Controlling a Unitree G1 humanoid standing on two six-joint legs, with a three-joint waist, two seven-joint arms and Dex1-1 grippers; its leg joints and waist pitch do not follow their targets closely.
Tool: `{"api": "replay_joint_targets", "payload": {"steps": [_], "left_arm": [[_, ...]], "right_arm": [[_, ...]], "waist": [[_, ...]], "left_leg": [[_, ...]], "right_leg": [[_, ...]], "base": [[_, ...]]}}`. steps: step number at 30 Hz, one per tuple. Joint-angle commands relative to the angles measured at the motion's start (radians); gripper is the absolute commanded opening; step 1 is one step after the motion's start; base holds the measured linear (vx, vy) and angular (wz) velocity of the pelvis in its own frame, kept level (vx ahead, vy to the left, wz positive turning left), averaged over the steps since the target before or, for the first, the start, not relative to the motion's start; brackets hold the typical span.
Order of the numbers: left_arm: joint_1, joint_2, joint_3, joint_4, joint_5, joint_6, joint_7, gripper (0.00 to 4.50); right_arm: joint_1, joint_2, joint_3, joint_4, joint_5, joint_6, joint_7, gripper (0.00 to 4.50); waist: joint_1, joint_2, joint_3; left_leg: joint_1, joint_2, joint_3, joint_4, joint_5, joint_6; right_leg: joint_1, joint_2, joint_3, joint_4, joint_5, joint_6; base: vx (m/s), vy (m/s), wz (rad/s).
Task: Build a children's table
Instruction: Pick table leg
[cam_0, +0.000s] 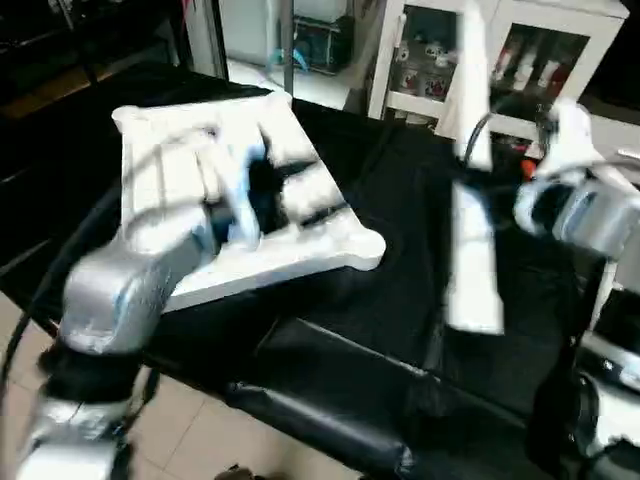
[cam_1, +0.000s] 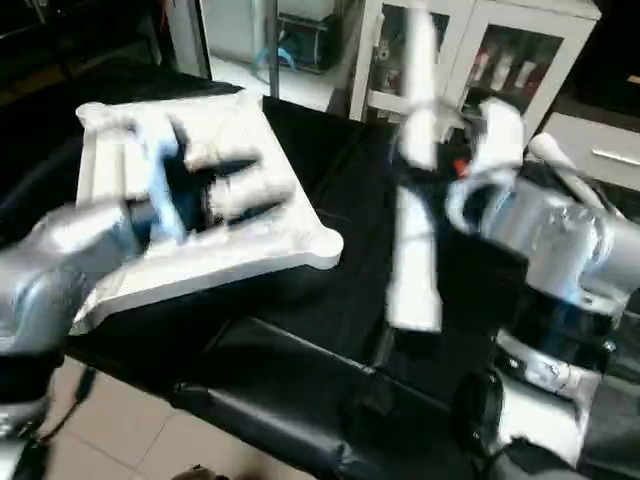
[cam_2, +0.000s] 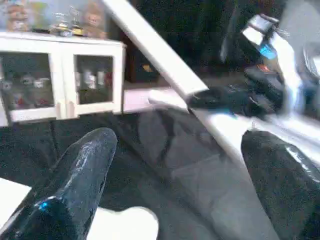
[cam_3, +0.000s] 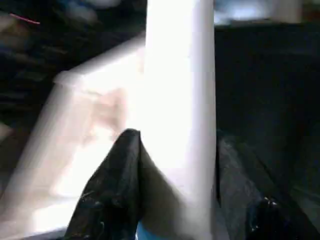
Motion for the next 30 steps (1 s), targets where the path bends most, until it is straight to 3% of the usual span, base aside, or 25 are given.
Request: {"api": "replay_joint_targets", "payload": {"steps": [1,5,9,11,17,23,30], "left_arm": [[-0.037,-0.04,0.017,0.035,-0.066,0.059,0.038,4.5],[-0.056,-0.077,0.01,0.03,-0.123,0.11,0.008,4.5],[-0.064,-0.063,-0.007,0.029,-0.098,0.123,-0.001,4.5],[-0.072,-0.066,0.024,0.01,-0.166,0.195,-0.003,4.5],[-0.067,-0.107,0.049,-0.036,-0.294,0.252,-0.005,4.5],[-0.059,-0.143,-0.014,-0.043,-0.274,0.264,-0.033,4.5],[-0.087,-0.15,-0.049,0.024,-0.219,0.224,-0.031,4.5]], "right_arm": [[-0.043,0.024,-0.028,-0.022,0.097,-0.003,0.061,1.66],[-0.073,0.063,-0.044,-0.016,0.17,0.029,0.115,1.66],[-0.075,0.059,-0.025,-0.006,0.177,0.018,0.115,1.66],[-0.076,0.062,-0.018,-0.008,0.19,-0.004,0.107,1.66],[-0.11,0.089,-0.058,0.005,0.223,-0.046,0.081,1.66],[-0.134,0.11,-0.056,0.009,0.25,-0.066,0.079,1.66],[-0.13,0.116,-0.024,0.003,0.279,-0.058,0.077,1.66]], "waist": [[0.006,-0.002,-0.079],[0.013,0.001,-0.081],[0.022,0.004,-0.079],[0.025,0.006,-0.078],[0.027,0.004,-0.078],[0.025,-0.002,-0.076],[0.025,0.0,-0.077]], "left_leg": [[0.004,0.032,-0.017,-0.061,-0.092,-0.016],[0.0,0.035,-0.018,-0.06,-0.043,0.004],[0.001,0.035,-0.018,-0.062,-0.036,-0.005],[0.004,0.035,-0.017,-0.064,-0.062,-0.031],[0.001,0.035,-0.018,-0.066,-0.075,-0.043],[-0.002,0.034,-0.018,-0.067,-0.074,-0.033],[0.0,0.034,-0.019,-0.068,-0.066,-0.035]], "right_leg": [[0.059,-0.052,0.043,-0.063,-0.12,-0.207],[0.058,-0.051,0.04,-0.058,-0.069,-0.222],[0.058,-0.052,0.041,-0.062,-0.094,-0.191],[0.054,-0.051,0.041,-0.065,-0.13,-0.177],[0.057,-0.052,0.04,-0.065,-0.123,-0.186],[0.058,-0.051,0.041,-0.071,-0.161,-0.151],[0.055,-0.049,0.04,-0.074,-0.169,-0.128]], "base": [[0.0,0.0,0.0],[0.0,0.0,0.0],[0.0,0.0,0.0],[0.0,0.0,0.0],[0.0,0.0,0.0],[0.0,0.0,0.0],[0.0,0.0,0.0]]}}
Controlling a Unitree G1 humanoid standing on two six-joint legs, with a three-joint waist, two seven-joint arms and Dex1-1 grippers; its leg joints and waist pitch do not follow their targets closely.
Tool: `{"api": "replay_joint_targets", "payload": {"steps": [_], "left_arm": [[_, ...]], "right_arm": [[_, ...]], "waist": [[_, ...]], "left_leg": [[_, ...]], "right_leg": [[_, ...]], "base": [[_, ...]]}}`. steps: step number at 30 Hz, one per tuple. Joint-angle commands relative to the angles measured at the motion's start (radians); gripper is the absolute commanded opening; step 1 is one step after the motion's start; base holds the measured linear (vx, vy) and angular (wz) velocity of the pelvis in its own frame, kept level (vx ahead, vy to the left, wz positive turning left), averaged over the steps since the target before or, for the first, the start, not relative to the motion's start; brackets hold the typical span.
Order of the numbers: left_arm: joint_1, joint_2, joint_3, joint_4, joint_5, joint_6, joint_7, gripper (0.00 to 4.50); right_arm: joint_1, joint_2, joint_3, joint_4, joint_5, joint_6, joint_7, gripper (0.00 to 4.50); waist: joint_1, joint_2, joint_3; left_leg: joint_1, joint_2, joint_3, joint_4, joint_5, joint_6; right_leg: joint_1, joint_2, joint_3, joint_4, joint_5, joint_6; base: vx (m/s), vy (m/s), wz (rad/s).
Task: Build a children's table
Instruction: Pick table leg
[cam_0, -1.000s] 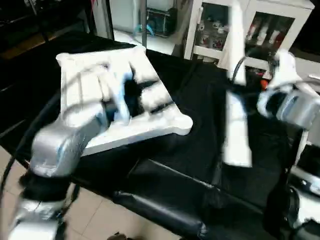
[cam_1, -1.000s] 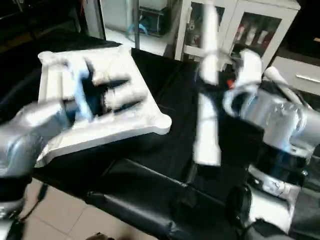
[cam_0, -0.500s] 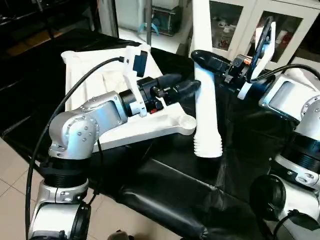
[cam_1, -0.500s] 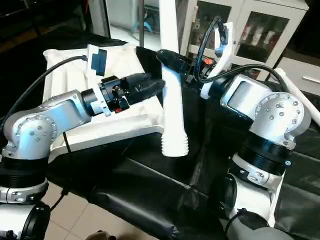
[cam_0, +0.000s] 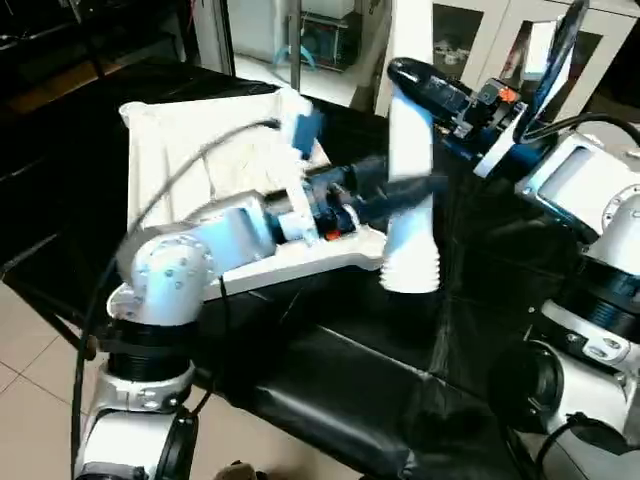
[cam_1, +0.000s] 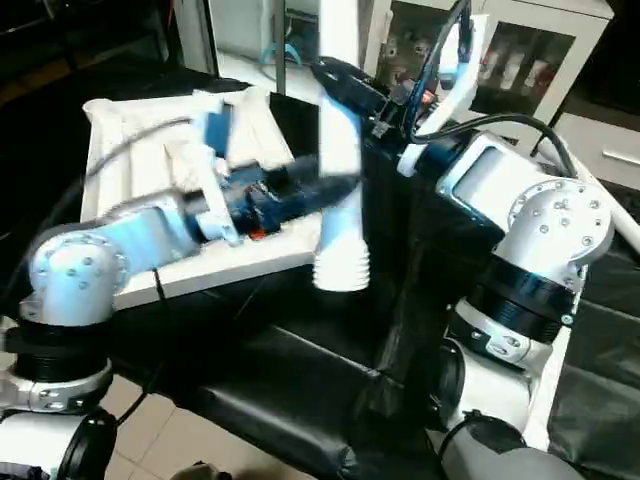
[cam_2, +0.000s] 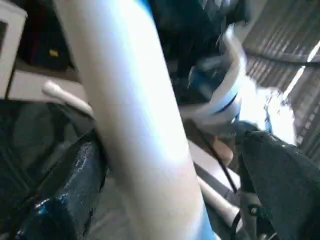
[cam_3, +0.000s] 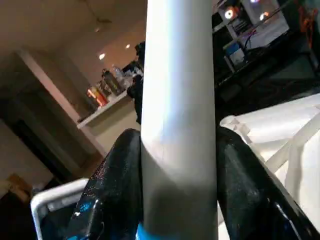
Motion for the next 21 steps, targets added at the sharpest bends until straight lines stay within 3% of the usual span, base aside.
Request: {"api": "replay_joint_targets", "payload": {"steps": [1,18,21], "left_arm": [[-0.028,-0.005,-0.006,0.024,0.02,-0.019,-0.004,4.5],[-0.08,0.056,0.021,0.088,0.028,-0.025,-0.084,4.5],[-0.077,0.054,0.02,0.088,0.024,-0.01,-0.083,4.16]], "right_arm": [[-0.016,-0.003,0.021,-0.011,0.028,0.005,-0.003,1.65],[0.035,-0.036,0.073,-0.049,0.101,0.035,0.021,1.65],[0.038,-0.037,0.076,-0.05,0.106,0.031,0.018,1.65]], "waist": [[0.002,-0.002,-0.077],[0.006,0.004,-0.08],[0.005,0.005,-0.079]], "left_leg": [[0.005,0.033,-0.018,-0.069,-0.066,-0.034],[0.006,0.035,-0.02,-0.069,-0.055,-0.044],[0.005,0.034,-0.02,-0.069,-0.062,-0.044]], "right_leg": [[0.062,-0.05,0.042,-0.073,-0.167,-0.127],[0.062,-0.052,0.041,-0.065,-0.116,-0.149],[0.063,-0.052,0.041,-0.066,-0.12,-0.155]], "base": [[0.0,0.0,0.0],[0.0,0.0,0.0],[0.0,0.0,0.0]]}}
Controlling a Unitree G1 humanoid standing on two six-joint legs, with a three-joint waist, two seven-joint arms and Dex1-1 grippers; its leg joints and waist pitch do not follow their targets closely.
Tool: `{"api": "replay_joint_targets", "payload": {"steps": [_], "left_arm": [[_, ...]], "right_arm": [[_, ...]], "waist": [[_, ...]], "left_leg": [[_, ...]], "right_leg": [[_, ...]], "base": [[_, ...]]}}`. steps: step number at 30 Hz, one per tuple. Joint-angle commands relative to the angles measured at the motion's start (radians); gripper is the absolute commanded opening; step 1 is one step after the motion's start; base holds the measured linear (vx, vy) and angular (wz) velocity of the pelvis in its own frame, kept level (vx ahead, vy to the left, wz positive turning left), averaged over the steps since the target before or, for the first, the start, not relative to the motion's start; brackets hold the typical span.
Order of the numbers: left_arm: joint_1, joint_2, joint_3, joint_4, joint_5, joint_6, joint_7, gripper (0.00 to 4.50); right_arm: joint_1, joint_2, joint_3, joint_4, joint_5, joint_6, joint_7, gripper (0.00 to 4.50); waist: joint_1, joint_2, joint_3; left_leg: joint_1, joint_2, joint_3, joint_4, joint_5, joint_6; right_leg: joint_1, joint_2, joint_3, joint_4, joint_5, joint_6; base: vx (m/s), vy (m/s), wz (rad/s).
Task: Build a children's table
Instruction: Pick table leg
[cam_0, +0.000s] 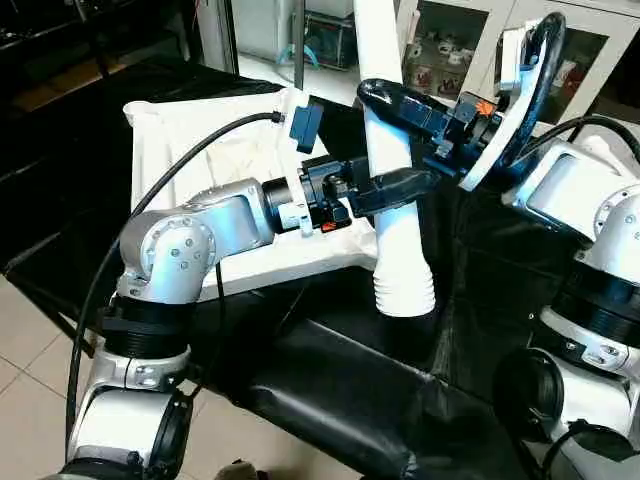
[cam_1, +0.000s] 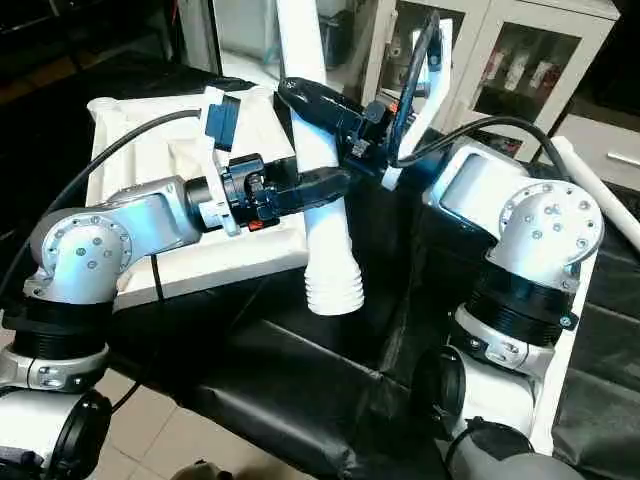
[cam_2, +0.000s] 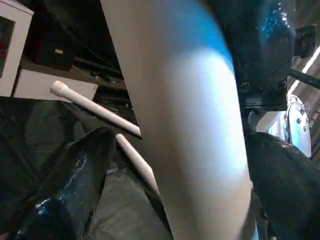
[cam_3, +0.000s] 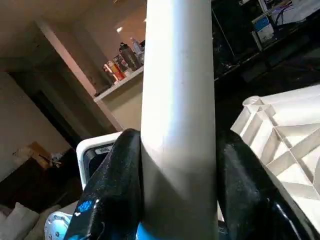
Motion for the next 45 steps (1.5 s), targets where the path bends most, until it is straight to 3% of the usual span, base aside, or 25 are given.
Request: {"api": "replay_joint_targets", "payload": {"steps": [1,13,19,20,21,25,30,33,35,37,45], "left_arm": [[-0.017,0.001,-0.005,-0.005,0.004,0.009,-0.009,4.12],[-0.022,-0.021,0.035,0.024,0.001,0.0,0.029,3.3],[-0.026,-0.025,0.059,0.023,0.009,-0.013,0.059,2.72],[-0.025,-0.024,0.065,0.018,0.01,-0.017,0.066,2.6],[-0.024,-0.023,0.066,0.016,0.011,-0.017,0.069,2.6],[-0.014,-0.013,0.055,0.007,0.026,-0.021,0.064,2.26],[-0.009,-0.009,0.044,-0.001,0.035,-0.026,0.057,1.99],[-0.004,-0.01,0.036,-0.008,0.038,-0.04,0.041,1.96],[0.012,-0.012,0.028,-0.035,0.026,-0.057,0.004,1.96],[0.017,-0.014,0.03,-0.044,0.022,-0.061,-0.002,1.96],[0.021,-0.008,0.045,-0.029,0.047,-0.079,0.013,1.95]], "right_arm": [[0.005,-0.01,0.005,-0.019,0.026,-0.006,-0.002,1.65],[0.017,-0.024,0.026,-0.029,0.044,-0.028,-0.012,1.64],[0.035,-0.04,0.071,-0.051,-0.012,-0.138,-0.014,1.64],[0.035,-0.037,0.07,-0.048,-0.011,-0.149,-0.016,2.2],[0.033,-0.032,0.064,-0.041,-0.006,-0.152,-0.018,2.2],[0.026,-0.031,0.06,-0.025,0.0,-0.17,-0.024,2.52],[0.018,-0.043,0.097,-0.015,-0.063,-0.26,-0.054,2.88],[-0.006,-0.034,0.079,0.04,-0.11,-0.311,-0.129,3.21],[-0.038,-0.031,0.012,0.12,-0.142,-0.381,-0.213,3.45],[-0.047,-0.036,-0.018,0.149,-0.144,-0.424,-0.232,3.49],[-0.03,-0.122,-0.052,0.189,-0.158,-0.508,-0.23,3.51]], "waist": [[0.003,0.004,-0.079],[0.004,0.004,-0.08],[0.002,0.005,-0.079],[0.002,0.005,-0.078],[0.002,0.0,-0.078],[0.002,0.001,-0.079],[0.0,0.004,-0.079],[-0.002,0.004,-0.079],[-0.003,0.006,-0.08],[-0.004,0.004,-0.079],[-0.001,0.002,-0.083]], "left_leg": [[0.006,0.035,-0.019,-0.069,-0.061,-0.044],[0.005,0.035,-0.02,-0.068,-0.059,-0.042],[0.005,0.035,-0.02,-0.067,-0.064,-0.042],[0.005,0.035,-0.02,-0.068,-0.069,-0.041],[0.004,0.035,-0.019,-0.068,-0.071,-0.039],[0.005,0.035,-0.02,-0.068,-0.065,-0.032],[0.005,0.035,-0.019,-0.066,-0.047,-0.035],[0.004,0.034,-0.018,-0.066,-0.052,-0.033],[0.005,0.033,-0.018,-0.066,-0.058,-0.037],[0.007,0.033,-0.016,-0.066,-0.072,-0.04],[0.002,0.031,-0.016,-0.061,-0.029,-0.006]], "right_leg": [[0.064,-0.053,0.042,-0.065,-0.12,-0.157],[0.065,-0.053,0.041,-0.064,-0.109,-0.161],[0.065,-0.053,0.041,-0.065,-0.11,-0.159],[0.065,-0.052,0.041,-0.066,-0.117,-0.16],[0.066,-0.053,0.041,-0.067,-0.122,-0.16],[0.065,-0.051,0.041,-0.066,-0.118,-0.155],[0.062,-0.051,0.04,-0.062,-0.093,-0.164],[0.063,-0.052,0.041,-0.062,-0.096,-0.17],[0.062,-0.051,0.041,-0.063,-0.102,-0.17],[0.059,-0.051,0.041,-0.065,-0.118,-0.168],[0.068,-0.048,0.039,-0.056,-0.027,-0.179]], "base": [[0.0,0.0,0.0],[0.0,0.0,0.0],[0.0,0.0,0.0],[0.0,0.0,0.0],[0.0,0.0,0.0],[0.0,0.0,0.0],[0.0,0.0,0.0],[0.0,0.0,0.0],[0.0,0.0,0.0],[0.0,0.0,0.0],[0.0,0.0,0.0]]}}
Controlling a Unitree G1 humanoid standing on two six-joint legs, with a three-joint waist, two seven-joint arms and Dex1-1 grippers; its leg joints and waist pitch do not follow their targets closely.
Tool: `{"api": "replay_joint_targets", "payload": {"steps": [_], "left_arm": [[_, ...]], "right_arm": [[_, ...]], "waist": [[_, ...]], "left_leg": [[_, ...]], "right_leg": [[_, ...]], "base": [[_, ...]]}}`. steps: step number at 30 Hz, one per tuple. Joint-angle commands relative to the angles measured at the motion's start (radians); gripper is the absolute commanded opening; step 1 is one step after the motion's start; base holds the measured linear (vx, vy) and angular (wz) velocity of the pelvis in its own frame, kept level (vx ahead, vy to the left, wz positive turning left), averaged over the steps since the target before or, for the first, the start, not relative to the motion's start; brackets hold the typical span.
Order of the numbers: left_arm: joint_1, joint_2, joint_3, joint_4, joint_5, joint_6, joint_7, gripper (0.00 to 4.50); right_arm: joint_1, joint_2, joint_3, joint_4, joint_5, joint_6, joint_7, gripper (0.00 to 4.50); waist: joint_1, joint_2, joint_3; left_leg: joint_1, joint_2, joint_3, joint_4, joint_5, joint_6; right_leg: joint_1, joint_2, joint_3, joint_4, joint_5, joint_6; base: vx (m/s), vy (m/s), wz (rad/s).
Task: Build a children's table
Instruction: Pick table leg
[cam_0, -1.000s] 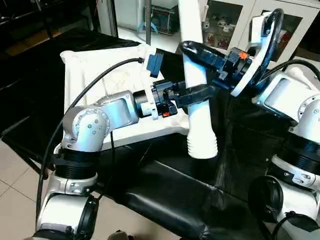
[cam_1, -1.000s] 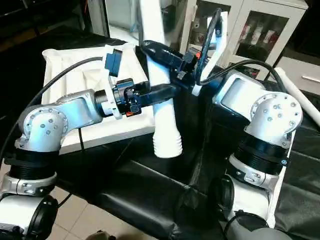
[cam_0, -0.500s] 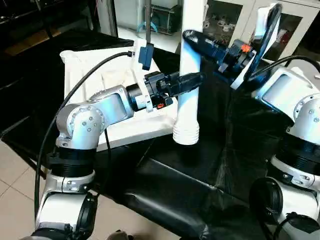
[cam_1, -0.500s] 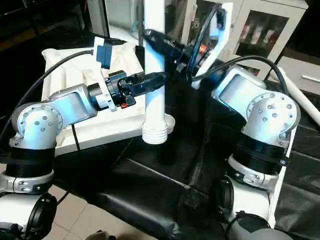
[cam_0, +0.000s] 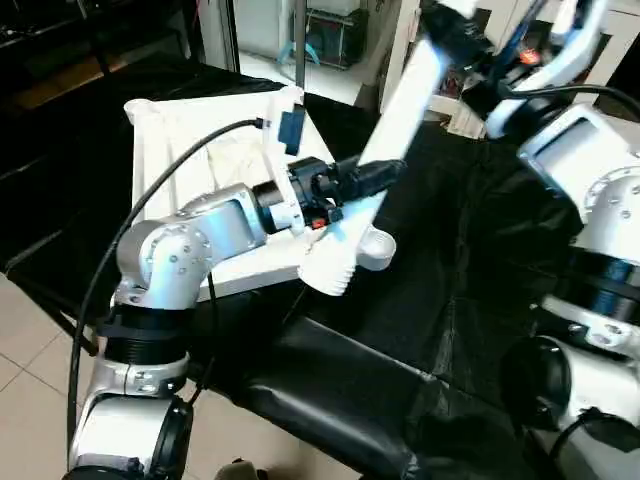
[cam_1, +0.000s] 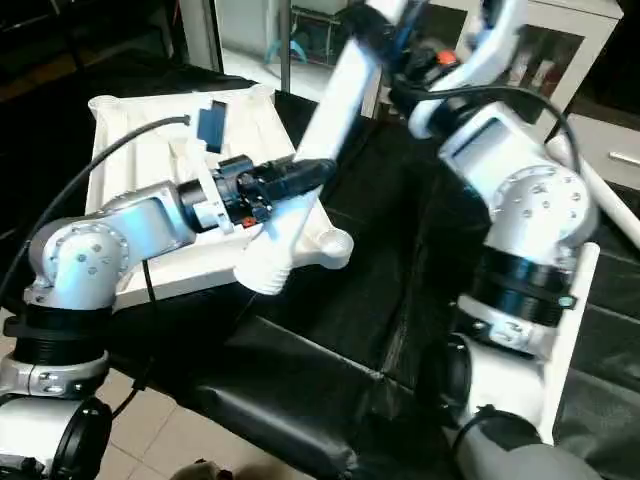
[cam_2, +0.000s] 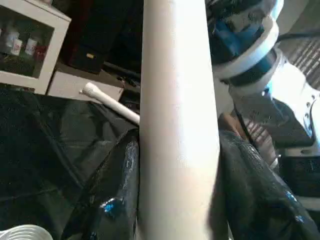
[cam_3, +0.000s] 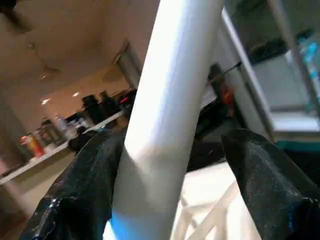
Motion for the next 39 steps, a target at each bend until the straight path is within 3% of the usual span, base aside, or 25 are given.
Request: {"api": "replay_joint_targets", "payload": {"steps": [1,4,5,8,12,13,17,19,20,23,24,25,26,27,28,29,30,31,32,33,34,35,36,38,39], "left_arm": [[-0.01,0.005,0.026,-0.042,-0.012,-0.039,-0.036,1.95],[-0.006,0.006,0.028,-0.045,-0.022,-0.039,-0.041,1.95],[-0.004,0.005,0.027,-0.052,-0.03,-0.033,-0.047,1.95],[0.0,0.005,0.019,-0.066,-0.043,-0.025,-0.07,1.95],[0.023,0.028,-0.002,-0.104,-0.066,-0.007,-0.132,1.95],[0.033,0.036,-0.007,-0.117,-0.072,-0.003,-0.147,1.95],[0.059,0.053,-0.013,-0.146,-0.081,0.011,-0.163,1.95],[0.068,0.057,-0.012,-0.149,-0.076,0.008,-0.16,1.95],[0.07,0.057,-0.01,-0.147,-0.07,0.004,-0.157,1.95],[0.066,0.049,0.007,-0.122,-0.038,-0.036,-0.125,1.95],[0.064,0.047,0.01,-0.117,-0.033,-0.043,-0.118,1.95],[0.052,0.031,0.029,-0.092,-0.014,-0.072,-0.083,1.95],[0.036,0.012,0.051,-0.064,0.005,-0.111,-0.049,1.95],[0.009,-0.01,0.083,-0.02,0.018,-0.153,-0.007,1.95],[0.006,-0.013,0.087,-0.015,0.019,-0.158,-0.002,1.95],[-0.032,-0.039,0.129,0.035,0.021,-0.224,0.025,1.95],[-0.04,-0.043,0.138,0.043,0.014,-0.23,0.026,1.95],[-0.04,-0.043,0.138,0.043,0.014,-0.23,0.026,1.95],[-0.064,-0.049,0.168,0.051,-0.049,-0.215,-0.014,1.95],[-0.064,-0.049,0.168,0.05,-0.052,-0.214,-0.017,1.95],[-0.073,-0.043,0.178,0.042,-0.11,-0.191,-0.087,1.95],[-0.075,-0.04,0.181,0.04,-0.131,-0.18,-0.112,1.95],[-0.078,-0.039,0.182,0.041,-0.146,-0.169,-0.129,1.94],[-0.082,-0.038,0.18,0.042,-0.173,-0.153,-0.181,1.94],[-0.084,-0.04,0.181,0.043,-0.18,-0.147,-0.184,1.94]], "right_arm": [[0.019,-0.047,-0.063,0.035,-0.052,-0.035,-0.042,3.51],[0.023,-0.063,-0.06,0.048,-0.048,-0.049,-0.045,3.51],[0.029,-0.062,-0.051,0.044,-0.043,-0.046,-0.046,3.51],[0.033,-0.063,-0.039,0.049,-0.044,-0.051,-0.049,3.51],[-0.004,-0.102,-0.077,0.149,-0.048,-0.111,-0.087,3.51],[-0.025,-0.13,-0.09,0.198,-0.054,-0.14,-0.087,3.51],[-0.096,-0.21,-0.14,0.353,-0.064,-0.226,-0.098,3.51],[-0.132,-0.252,-0.162,0.428,-0.074,-0.281,-0.112,3.51],[-0.149,-0.272,-0.175,0.462,-0.076,-0.307,-0.12,3.51],[-0.171,-0.319,-0.184,0.515,-0.06,-0.33,-0.11,3.51],[-0.17,-0.322,-0.18,0.516,-0.058,-0.325,-0.105,3.51],[-0.149,-0.329,-0.135,0.489,-0.063,-0.273,-0.056,3.51],[-0.109,-0.33,-0.061,0.435,-0.085,-0.219,0.013,3.51],[-0.007,-0.34,0.089,0.309,-0.1,-0.124,0.133,3.51],[0.006,-0.342,0.108,0.294,-0.101,-0.113,0.148,3.51],[0.173,-0.359,0.301,0.098,-0.076,0.007,0.299,3.78],[0.207,-0.357,0.322,0.059,-0.058,0.025,0.315,3.85],[0.207,-0.357,0.322,0.059,-0.058,0.025,0.315,3.85],[0.292,-0.344,0.315,-0.019,0.047,0.057,0.348,3.91],[0.294,-0.344,0.314,-0.02,0.051,0.058,0.35,4.04],[0.342,-0.347,0.296,-0.048,0.12,0.076,0.392,4.16],[0.36,-0.352,0.293,-0.058,0.14,0.083,0.412,4.24],[0.374,-0.359,0.291,-0.065,0.151,0.088,0.431,4.28],[0.395,-0.374,0.293,-0.083,0.157,0.107,0.48,4.44],[0.397,-0.374,0.292,-0.088,0.159,0.11,0.486,4.49]], "waist": [[0.001,0.001,-0.083],[-0.001,0.0,-0.081],[-0.004,0.007,-0.08],[-0.003,0.005,-0.081],[-0.003,0.006,-0.083],[-0.004,0.012,-0.083],[0.002,0.011,-0.084],[0.001,0.007,-0.081],[-0.001,-0.002,-0.082],[-0.009,-0.004,-0.079],[-0.01,-0.016,-0.078],[-0.009,-0.009,-0.077],[-0.012,-0.009,-0.074],[-0.01,-0.009,-0.074],[-0.004,-0.007,-0.072],[-0.004,-0.008,-0.074],[-0.001,-0.005,-0.072],[-0.008,-0.006,-0.077],[-0.008,-0.006,-0.08],[0.006,-0.005,-0.088],[0.008,-0.007,-0.088],[0.016,0.002,-0.089],[0.019,0.002,-0.087],[0.026,0.015,-0.078],[0.026,0.013,-0.076]], "left_leg": [[0.007,0.031,-0.014,-0.061,-0.03,-0.004],[0.005,0.031,-0.014,-0.061,-0.049,0.001],[0.007,0.031,-0.014,-0.06,-0.055,-0.001],[0.006,0.031,-0.014,-0.06,-0.054,0.001],[0.009,0.032,-0.014,-0.059,-0.057,-0.003],[0.011,0.031,-0.014,-0.059,-0.065,-0.008],[0.014,0.031,-0.01,-0.055,-0.077,-0.018],[0.007,0.029,-0.01,-0.054,-0.08,-0.016],[0.002,0.027,-0.01,-0.053,-0.081,0.001],[-0.001,0.025,-0.01,-0.049,-0.092,0.018],[-0.002,0.024,-0.007,-0.048,-0.094,0.025],[-0.005,0.023,-0.01,-0.048,-0.092,0.034],[-0.01,0.022,-0.01,-0.047,-0.085,0.044],[-0.008,0.023,-0.011,-0.048,-0.085,0.048],[-0.01,0.02,-0.012,-0.048,-0.072,0.06],[-0.011,0.027,-0.02,-0.052,-0.055,0.07],[-0.003,0.033,-0.021,-0.056,-0.07,0.068],[0.001,0.039,-0.026,-0.058,-0.08,0.061],[0.002,0.04,-0.026,-0.058,-0.078,0.054],[0.018,0.042,-0.017,-0.049,-0.059,0.055],[0.01,0.041,-0.014,-0.049,-0.026,0.07],[0.011,0.041,-0.015,-0.047,-0.014,0.073],[0.01,0.04,-0.012,-0.046,-0.022,0.083],[0.014,0.044,-0.013,-0.049,-0.081,0.066],[0.015,0.044,-0.013,-0.051,-0.104,0.057]], "right_leg": [[0.071,-0.047,0.041,-0.055,-0.029,-0.179],[0.071,-0.048,0.04,-0.058,-0.071,-0.181],[0.068,-0.047,0.04,-0.061,-0.077,-0.182],[0.07,-0.047,0.04,-0.06,-0.082,-0.184],[0.066,-0.047,0.038,-0.059,-0.087,-0.192],[0.063,-0.045,0.037,-0.059,-0.087,-0.195],[0.06,-0.044,0.036,-0.053,-0.058,-0.215],[0.064,-0.041,0.035,-0.053,-0.047,-0.221],[0.07,-0.044,0.035,-0.051,-0.048,-0.219],[0.071,-0.043,0.034,-0.058,-0.104,-0.2],[0.071,-0.042,0.035,-0.063,-0.114,-0.194],[0.074,-0.042,0.035,-0.063,-0.123,-0.19],[0.077,-0.04,0.035,-0.067,-0.131,-0.181],[0.077,-0.042,0.034,-0.071,-0.144,-0.173],[0.084,-0.037,0.035,-0.078,-0.138,-0.151],[0.092,-0.044,0.034,-0.078,-0.134,-0.133],[0.086,-0.051,0.037,-0.082,-0.154,-0.127],[0.084,-0.056,0.035,-0.078,-0.179,-0.15],[0.082,-0.057,0.033,-0.077,-0.184,-0.164],[0.073,-0.057,0.039,-0.069,-0.129,-0.199],[0.072,-0.049,0.039,-0.058,-0.045,-0.241],[0.069,-0.049,0.038,-0.051,-0.017,-0.254],[0.065,-0.048,0.037,-0.051,-0.008,-0.269],[0.059,-0.052,0.036,-0.059,-0.083,-0.266],[0.058,-0.053,0.036,-0.065,-0.113,-0.26]], "base": [[0.0,0.0,0.0],[0.0,0.0,0.0],[0.0,0.0,0.0],[0.0,0.0,0.0],[0.0,0.0,0.0],[0.0,0.0,0.0],[0.0,0.0,0.0],[0.0,0.0,0.0],[0.0,0.0,0.0],[0.0,0.0,0.0],[0.0,0.0,0.0],[0.0,0.0,0.0],[0.0,0.0,0.0],[0.0,0.0,0.0],[0.0,0.0,0.0],[0.0,0.0,0.0],[0.0,0.0,0.0],[0.0,0.0,0.0],[0.0,0.0,0.0],[0.0,0.0,0.0],[0.0,0.0,0.0],[0.0,0.0,0.0],[0.0,0.0,0.0],[0.0,0.0,0.0],[0.0,0.0,0.0]]}}
